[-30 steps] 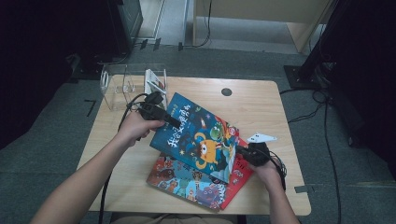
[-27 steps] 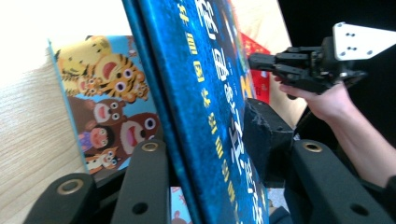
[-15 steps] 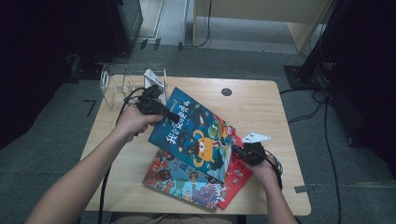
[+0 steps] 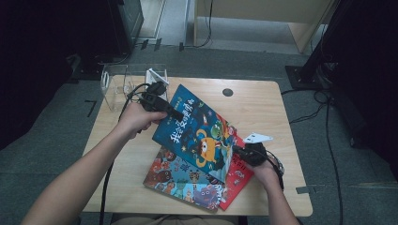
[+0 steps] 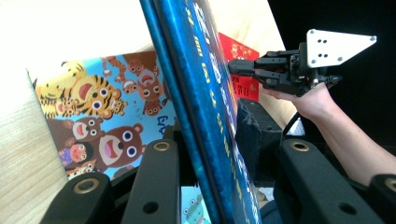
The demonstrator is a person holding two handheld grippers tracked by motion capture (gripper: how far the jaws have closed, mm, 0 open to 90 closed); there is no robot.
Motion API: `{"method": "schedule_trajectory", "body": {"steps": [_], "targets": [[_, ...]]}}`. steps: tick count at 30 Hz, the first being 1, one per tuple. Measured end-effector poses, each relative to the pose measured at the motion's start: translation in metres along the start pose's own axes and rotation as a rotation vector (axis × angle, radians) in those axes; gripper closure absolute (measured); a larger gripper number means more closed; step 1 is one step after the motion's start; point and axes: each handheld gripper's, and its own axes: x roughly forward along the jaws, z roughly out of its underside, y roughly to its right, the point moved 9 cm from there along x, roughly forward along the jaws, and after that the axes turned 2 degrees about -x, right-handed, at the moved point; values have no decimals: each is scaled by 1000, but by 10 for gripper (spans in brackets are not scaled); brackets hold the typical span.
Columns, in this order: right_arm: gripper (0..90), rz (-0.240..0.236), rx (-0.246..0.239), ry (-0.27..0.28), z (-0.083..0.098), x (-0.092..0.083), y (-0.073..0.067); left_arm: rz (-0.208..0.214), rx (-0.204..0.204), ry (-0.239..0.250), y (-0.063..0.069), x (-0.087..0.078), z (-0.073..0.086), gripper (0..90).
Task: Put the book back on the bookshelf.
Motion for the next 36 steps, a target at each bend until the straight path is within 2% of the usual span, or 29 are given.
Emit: {"method": "schedule_trajectory", "body": {"steps": [10, 17, 25, 30, 36], "targets": [[900, 1, -3, 0, -2, 3, -1, -23, 6, -10, 5, -3, -6, 721], [900, 4, -4, 3, -5, 6, -3, -33, -14, -19, 6, -7, -10, 734], [900, 2, -17, 3, -8, 9, -4, -60, -30, -54, 10, -9, -12, 735], [900, 2, -17, -2, -8, 9, -5, 1, -59, -58, 15, -10, -14, 770], [900, 2, -23, 0, -10, 10, -5, 12, -86, -70, 17, -11, -15, 785]]}}
